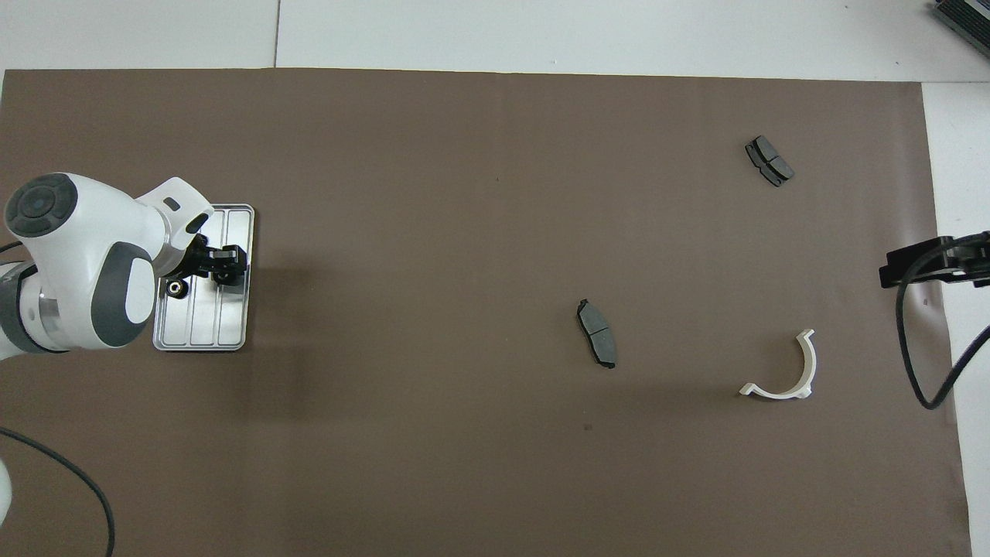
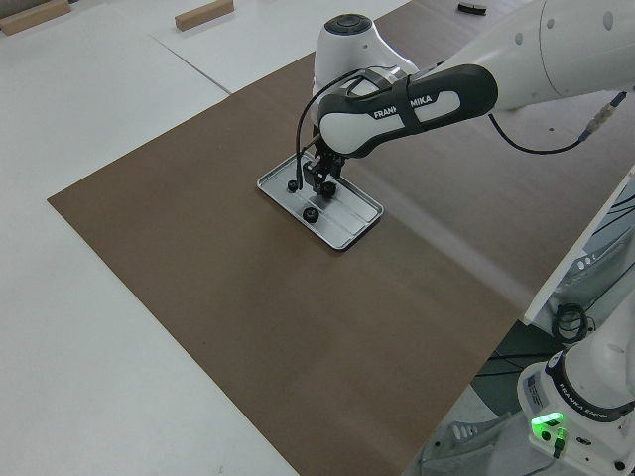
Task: Place bearing gear from tray to pile
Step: 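Lower the left gripper onto a black gear in the tray and grasp it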
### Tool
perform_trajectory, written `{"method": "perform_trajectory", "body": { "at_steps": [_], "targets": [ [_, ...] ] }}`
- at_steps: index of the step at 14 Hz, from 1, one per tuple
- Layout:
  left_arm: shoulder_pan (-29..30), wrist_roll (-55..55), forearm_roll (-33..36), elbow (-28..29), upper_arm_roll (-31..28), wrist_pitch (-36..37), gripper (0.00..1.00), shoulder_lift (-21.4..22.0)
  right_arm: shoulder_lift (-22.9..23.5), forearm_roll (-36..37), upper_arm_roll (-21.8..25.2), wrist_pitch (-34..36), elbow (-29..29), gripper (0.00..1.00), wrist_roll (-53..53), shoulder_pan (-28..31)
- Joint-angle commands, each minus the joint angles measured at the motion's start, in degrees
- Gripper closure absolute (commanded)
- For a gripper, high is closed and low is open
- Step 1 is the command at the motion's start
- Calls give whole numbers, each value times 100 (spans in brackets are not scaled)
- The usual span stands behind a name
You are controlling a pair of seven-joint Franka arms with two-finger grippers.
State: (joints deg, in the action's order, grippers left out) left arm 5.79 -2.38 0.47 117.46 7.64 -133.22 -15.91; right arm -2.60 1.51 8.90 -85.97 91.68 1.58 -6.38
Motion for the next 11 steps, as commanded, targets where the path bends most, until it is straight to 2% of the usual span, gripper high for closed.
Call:
{"method": "perform_trajectory", "body": {
  "at_steps": [1,4,7,11],
  "targets": [
    [28,-61,23,268,18,-248,42,88,-127,-72,-29,-78,131,0,70,32],
    [36,-52,23,269,18,-222,49,97,-127,-72,-29,-87,131,0,70,41],
    [28,-52,23,251,18,-161,68,97,-127,-72,-29,-78,131,0,62,32],
    [1,-52,32,-3,18,119,98,53,-127,-72,-29,-87,131,0,62,32]
  ]
}}
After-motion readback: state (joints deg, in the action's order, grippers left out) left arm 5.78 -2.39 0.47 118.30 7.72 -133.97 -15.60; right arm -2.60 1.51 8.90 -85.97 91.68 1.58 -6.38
